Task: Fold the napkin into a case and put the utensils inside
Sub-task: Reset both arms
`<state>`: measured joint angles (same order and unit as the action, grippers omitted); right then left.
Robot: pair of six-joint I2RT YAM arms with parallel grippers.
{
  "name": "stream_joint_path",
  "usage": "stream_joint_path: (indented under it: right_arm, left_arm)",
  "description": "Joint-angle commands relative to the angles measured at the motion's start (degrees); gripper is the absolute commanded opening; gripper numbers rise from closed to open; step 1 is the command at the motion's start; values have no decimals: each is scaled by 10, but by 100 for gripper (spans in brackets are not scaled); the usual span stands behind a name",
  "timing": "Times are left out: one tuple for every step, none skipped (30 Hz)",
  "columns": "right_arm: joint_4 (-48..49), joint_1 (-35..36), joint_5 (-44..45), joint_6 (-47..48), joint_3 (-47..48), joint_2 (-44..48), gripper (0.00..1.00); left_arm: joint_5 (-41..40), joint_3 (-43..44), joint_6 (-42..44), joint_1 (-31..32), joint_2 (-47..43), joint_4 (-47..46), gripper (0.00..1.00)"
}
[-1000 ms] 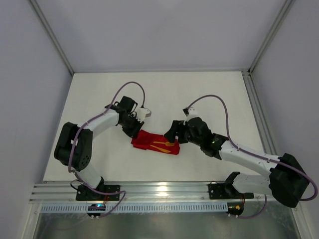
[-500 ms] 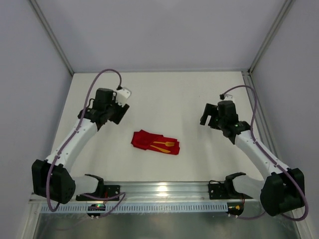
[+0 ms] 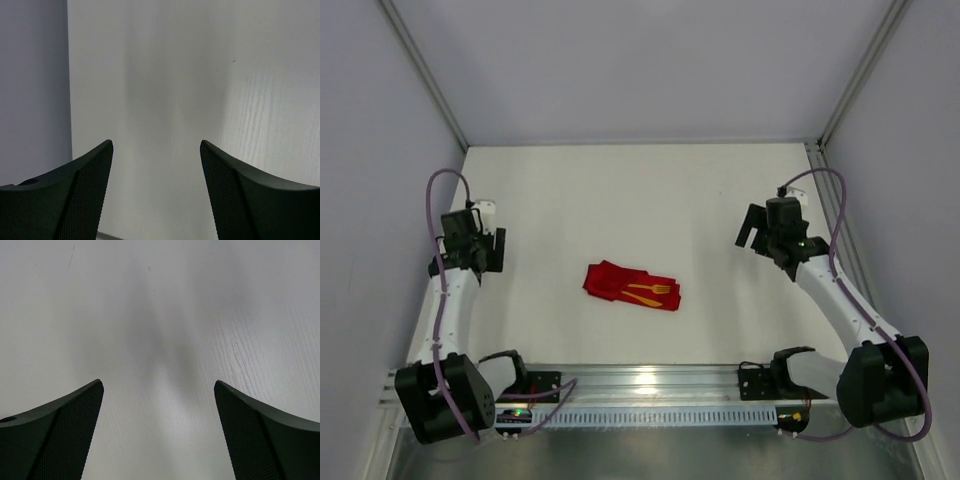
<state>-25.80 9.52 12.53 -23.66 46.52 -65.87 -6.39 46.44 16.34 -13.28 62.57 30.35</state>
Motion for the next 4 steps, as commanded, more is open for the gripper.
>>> stream_joint_path:
  right_arm:
    - [13, -1, 21, 12, -5, 25, 95]
    - [22, 0, 22, 12, -14, 30, 95]
    - [27, 0, 24, 12, -19, 42, 94]
    - [32, 0, 27, 12, -23, 49, 94]
  left_arm:
    - [15, -12, -26, -10, -9, -20, 72]
    - [18, -14, -32, -11, -10, -20, 72]
    - [26, -17, -35, -11, -11, -22, 73]
    - [30, -21, -38, -11, -12, -23, 73]
